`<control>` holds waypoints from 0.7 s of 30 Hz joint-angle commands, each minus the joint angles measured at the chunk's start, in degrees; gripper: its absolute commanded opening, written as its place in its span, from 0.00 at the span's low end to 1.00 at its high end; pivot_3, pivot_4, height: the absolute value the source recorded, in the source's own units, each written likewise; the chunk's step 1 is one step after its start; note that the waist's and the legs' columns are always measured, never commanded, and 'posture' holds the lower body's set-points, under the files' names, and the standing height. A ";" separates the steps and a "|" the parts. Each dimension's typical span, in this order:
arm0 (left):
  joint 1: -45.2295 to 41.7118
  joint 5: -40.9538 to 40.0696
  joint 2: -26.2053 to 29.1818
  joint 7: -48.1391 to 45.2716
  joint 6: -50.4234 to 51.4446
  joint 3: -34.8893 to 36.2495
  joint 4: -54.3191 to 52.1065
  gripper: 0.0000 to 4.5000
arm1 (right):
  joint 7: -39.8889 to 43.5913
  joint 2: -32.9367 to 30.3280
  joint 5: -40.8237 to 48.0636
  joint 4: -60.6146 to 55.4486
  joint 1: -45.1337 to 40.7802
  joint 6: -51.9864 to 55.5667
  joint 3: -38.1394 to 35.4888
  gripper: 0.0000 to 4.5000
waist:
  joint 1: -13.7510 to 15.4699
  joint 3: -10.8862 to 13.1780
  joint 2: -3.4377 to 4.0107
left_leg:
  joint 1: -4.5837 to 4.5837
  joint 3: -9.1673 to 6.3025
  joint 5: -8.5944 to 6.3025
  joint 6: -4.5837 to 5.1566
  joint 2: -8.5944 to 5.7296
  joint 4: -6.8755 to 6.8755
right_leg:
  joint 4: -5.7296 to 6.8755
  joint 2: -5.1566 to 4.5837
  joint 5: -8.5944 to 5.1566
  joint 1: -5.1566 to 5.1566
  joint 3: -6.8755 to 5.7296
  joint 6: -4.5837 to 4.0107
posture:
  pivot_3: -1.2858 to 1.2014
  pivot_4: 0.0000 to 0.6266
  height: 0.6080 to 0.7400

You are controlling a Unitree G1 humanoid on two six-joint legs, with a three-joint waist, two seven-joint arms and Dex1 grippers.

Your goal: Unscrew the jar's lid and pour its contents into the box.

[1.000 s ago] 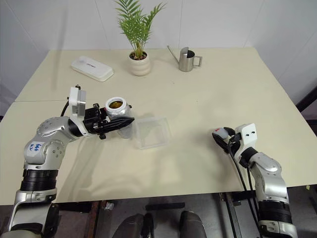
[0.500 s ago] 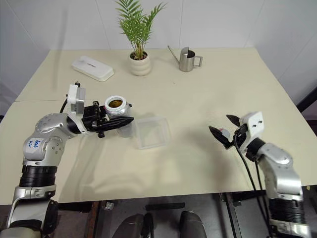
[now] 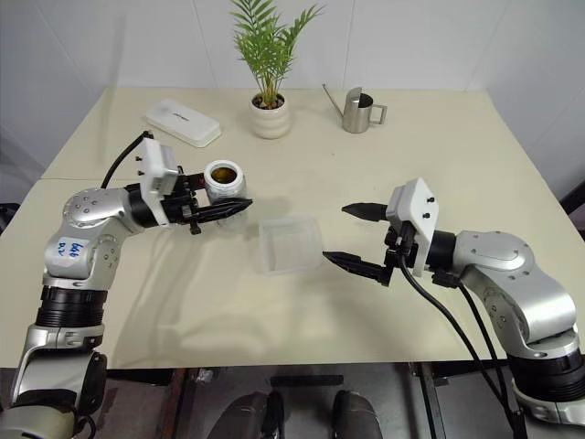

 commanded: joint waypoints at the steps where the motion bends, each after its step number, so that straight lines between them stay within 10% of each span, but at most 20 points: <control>1: -1.59 6.52 -0.88 6.27 -5.39 -1.62 -1.48 0.45 | -1.17 0.47 -0.48 -1.55 1.46 -0.49 -0.32 0.99 | 0.25 0.00 0.00 | -0.01 0.00 0.00 0.02 -0.01 0.01 | 0.00 0.00 0.01 0.00 -0.03 0.01 | 0.52 0.24 1.00; 10: -5.13 33.84 -0.80 23.71 -30.44 -12.68 3.18 0.45 | -4.97 0.92 -1.92 -2.19 5.29 -0.76 -1.92 0.99 | 1.03 0.00 0.00 | -0.09 0.01 0.00 0.10 -0.05 0.09 | -0.05 -0.02 0.05 0.00 -0.08 0.08 | 0.52 0.24 1.00; 21: -15.97 94.43 6.44 79.42 -46.61 -35.41 11.17 0.45 | -7.79 3.20 -3.03 -1.22 4.91 -1.20 -0.86 0.99 | 1.13 0.00 0.00 | -0.16 0.08 -0.05 0.20 -0.05 -0.03 | -0.09 -0.02 0.05 -0.09 -0.08 0.09 | 0.52 0.24 1.00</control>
